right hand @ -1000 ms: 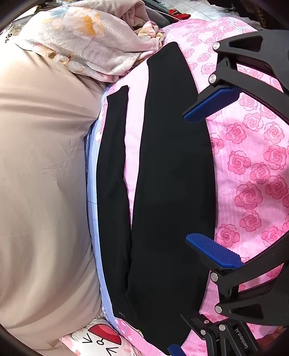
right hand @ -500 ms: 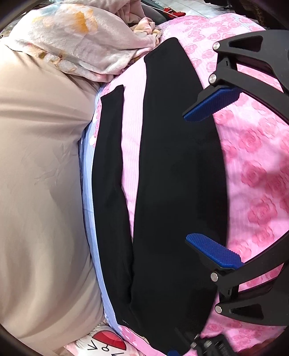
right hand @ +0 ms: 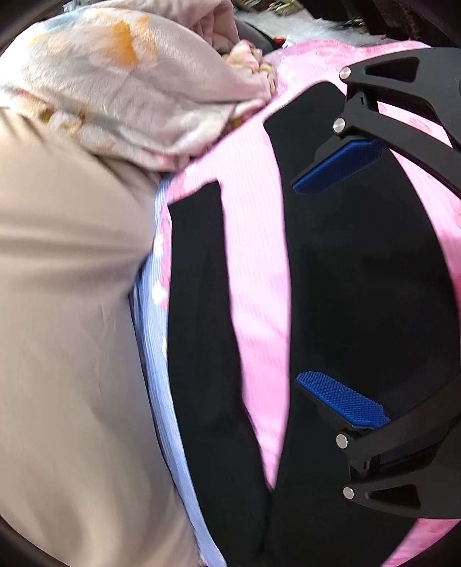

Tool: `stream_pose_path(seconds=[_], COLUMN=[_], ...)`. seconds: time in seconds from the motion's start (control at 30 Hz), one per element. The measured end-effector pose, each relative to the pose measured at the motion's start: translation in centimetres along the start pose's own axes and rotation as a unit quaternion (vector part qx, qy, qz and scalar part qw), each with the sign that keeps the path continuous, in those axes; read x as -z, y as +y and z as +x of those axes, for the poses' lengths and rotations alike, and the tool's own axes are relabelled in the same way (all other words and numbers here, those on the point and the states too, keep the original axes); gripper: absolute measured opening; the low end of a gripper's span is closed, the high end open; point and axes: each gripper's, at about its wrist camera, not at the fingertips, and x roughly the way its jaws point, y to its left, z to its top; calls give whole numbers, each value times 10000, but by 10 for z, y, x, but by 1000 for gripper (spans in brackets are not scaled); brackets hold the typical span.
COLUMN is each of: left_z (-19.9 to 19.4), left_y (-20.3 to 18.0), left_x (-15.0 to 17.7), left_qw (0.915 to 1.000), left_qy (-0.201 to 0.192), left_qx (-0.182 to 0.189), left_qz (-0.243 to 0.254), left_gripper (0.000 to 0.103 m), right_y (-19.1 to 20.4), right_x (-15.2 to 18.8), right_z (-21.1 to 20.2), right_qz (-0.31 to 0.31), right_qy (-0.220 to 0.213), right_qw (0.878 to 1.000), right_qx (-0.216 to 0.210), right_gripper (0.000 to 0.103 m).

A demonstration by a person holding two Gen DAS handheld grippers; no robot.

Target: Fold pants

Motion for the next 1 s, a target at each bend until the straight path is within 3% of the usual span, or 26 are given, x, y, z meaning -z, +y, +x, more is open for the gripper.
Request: stream_pose_path(seconds=[0.13, 0.33, 0.57, 1.0], left_z=[-3, -18, -32, -34], left_y=[-23, -55, -62, -63], left_x=[9, 22, 27, 27], left_qw=[9994, 9966, 9960, 9957], left_qy=[49, 168, 149, 153], left_qx=[338, 799, 882, 914], left_qz=[84, 94, 72, 70], left_gripper=[97, 97, 97, 97], right_y=[4, 43, 60, 59], right_x=[-3, 12, 22, 22], right_z=[-3, -26, -46, -46], right_qz=[42, -266, -340, -216], right_qy=[-69, -168, -238, -226], right_qw=[9999, 9994, 9985, 9986], right_qx=[71, -145, -357, -418], right_gripper=[98, 98, 98, 98])
